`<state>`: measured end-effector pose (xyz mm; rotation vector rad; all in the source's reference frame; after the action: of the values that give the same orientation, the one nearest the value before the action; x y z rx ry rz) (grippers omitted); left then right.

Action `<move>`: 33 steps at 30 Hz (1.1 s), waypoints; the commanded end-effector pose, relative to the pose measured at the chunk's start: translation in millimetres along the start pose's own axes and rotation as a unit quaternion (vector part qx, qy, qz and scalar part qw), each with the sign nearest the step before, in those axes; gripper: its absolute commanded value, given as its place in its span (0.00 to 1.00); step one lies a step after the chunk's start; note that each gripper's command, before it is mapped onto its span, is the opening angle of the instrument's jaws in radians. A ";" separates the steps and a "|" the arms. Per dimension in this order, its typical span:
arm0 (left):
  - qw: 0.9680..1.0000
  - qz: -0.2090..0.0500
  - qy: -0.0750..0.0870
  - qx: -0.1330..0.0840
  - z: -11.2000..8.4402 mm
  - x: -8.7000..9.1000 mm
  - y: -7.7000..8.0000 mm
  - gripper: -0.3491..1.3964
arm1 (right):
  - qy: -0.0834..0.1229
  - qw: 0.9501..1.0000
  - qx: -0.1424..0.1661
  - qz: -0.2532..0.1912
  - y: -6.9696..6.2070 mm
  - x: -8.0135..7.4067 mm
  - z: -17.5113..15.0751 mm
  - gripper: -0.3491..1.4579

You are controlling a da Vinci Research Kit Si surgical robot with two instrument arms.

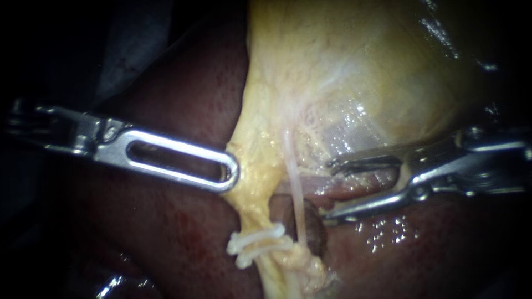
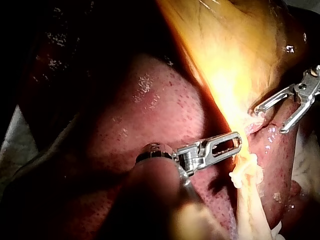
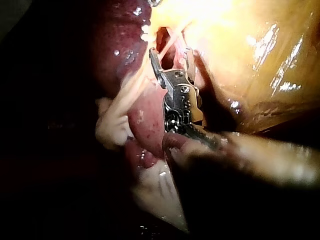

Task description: Going back second clip left tube

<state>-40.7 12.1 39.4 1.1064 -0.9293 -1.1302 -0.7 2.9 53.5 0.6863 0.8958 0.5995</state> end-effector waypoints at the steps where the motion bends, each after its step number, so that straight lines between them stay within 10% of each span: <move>1: 1.000 0.000 0.000 0.000 0.0 0.0 0.0 0.00 | 0.002 1.000 -0.003 0.002 0.0 0.2 -0.9 0.52; 22: 1.000 0.004 -0.002 -0.002 0.5 -0.7 1.2 0.00 | 0.009 1.000 -0.018 0.003 0.0 0.5 -4.7 0.52; 33: 1.000 0.010 -0.006 -0.011 4.9 -0.9 4.3 0.00 | 0.009 1.000 -0.019 0.003 -0.2 0.4 -4.7 0.52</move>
<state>-45.2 12.1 45.0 1.0742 -0.9339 -1.1281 -4.5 4.3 51.1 0.6507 0.8985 0.6270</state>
